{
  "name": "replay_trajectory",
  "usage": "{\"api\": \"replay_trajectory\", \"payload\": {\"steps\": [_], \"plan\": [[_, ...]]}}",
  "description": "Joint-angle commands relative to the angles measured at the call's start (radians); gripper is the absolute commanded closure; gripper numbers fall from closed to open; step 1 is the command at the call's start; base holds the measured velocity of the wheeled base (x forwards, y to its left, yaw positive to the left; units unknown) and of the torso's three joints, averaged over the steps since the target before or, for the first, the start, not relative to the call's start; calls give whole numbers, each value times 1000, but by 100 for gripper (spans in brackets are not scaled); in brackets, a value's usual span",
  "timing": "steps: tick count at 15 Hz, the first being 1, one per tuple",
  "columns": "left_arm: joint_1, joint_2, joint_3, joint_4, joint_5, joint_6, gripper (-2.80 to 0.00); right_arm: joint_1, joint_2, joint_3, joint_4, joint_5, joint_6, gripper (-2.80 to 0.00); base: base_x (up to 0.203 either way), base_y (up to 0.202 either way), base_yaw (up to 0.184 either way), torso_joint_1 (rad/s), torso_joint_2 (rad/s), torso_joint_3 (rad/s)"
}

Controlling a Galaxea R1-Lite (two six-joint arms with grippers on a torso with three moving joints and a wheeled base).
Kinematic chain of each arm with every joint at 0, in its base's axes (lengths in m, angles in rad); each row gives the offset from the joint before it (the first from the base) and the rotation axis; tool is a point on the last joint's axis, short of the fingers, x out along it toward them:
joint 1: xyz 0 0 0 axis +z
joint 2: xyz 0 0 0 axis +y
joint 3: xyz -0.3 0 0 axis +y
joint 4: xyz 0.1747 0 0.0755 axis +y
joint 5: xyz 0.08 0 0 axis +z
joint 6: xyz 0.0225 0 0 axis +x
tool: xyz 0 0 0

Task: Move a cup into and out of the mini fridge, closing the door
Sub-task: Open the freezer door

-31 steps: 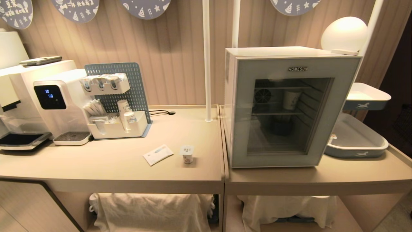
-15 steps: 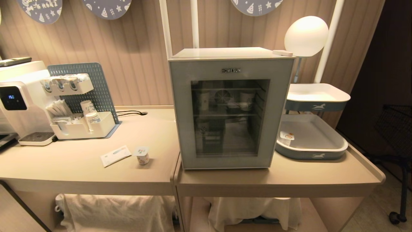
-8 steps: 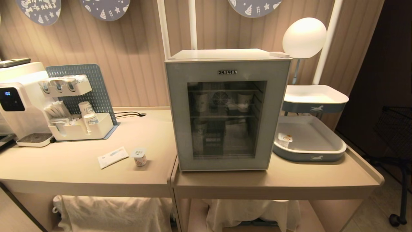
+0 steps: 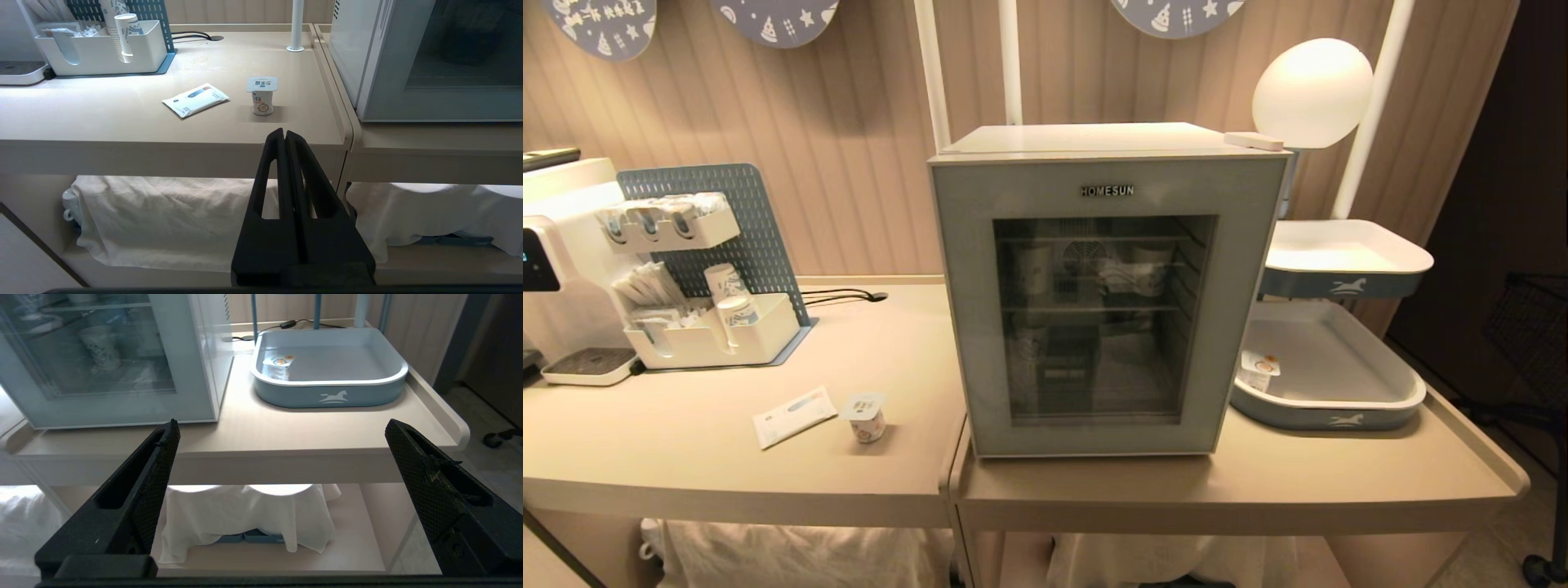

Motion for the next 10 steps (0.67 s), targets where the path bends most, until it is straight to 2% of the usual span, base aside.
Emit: {"api": "replay_trajectory", "payload": {"steps": [1, 2, 4, 6, 7, 8, 10], "plan": [[0, 11, -77, 13, 6, 3, 0, 0, 1, 0, 0, 0, 0, -280, 0, 0, 0, 0, 0, 0], [0, 34, -184, 60, 13, 5, 0, 0, 1, 0, 0, 0, 0, -280, 0, 0, 0, 0, 0, 0], [0, 136, -531, 208, 26, -27, 0, 0, 1, -2, 5, 0, -2, -280, 0, 0, 0, 0, 0, 0], [-2, 342, -931, 365, 40, -101, 0, 0, 1, -2, 7, 1, -2, -280, 0, 0, 0, 0, 0, 0], [-3, 491, -1075, 431, 45, -133, 0, 0, 1, -2, 7, 0, -2, -280, 0, 0, 0, 0, 0, 0], [-5, 668, -1184, 482, 48, -162, 0, 0, 1, -2, 8, 1, -2, -280, 0, 0, 0, 0, 0, 0], [-4, 1003, -1281, 514, 25, -207, 0, 0, 1, -2, 7, 0, -2, -280, 0, 0, 0, 0, 0, 0]]}}
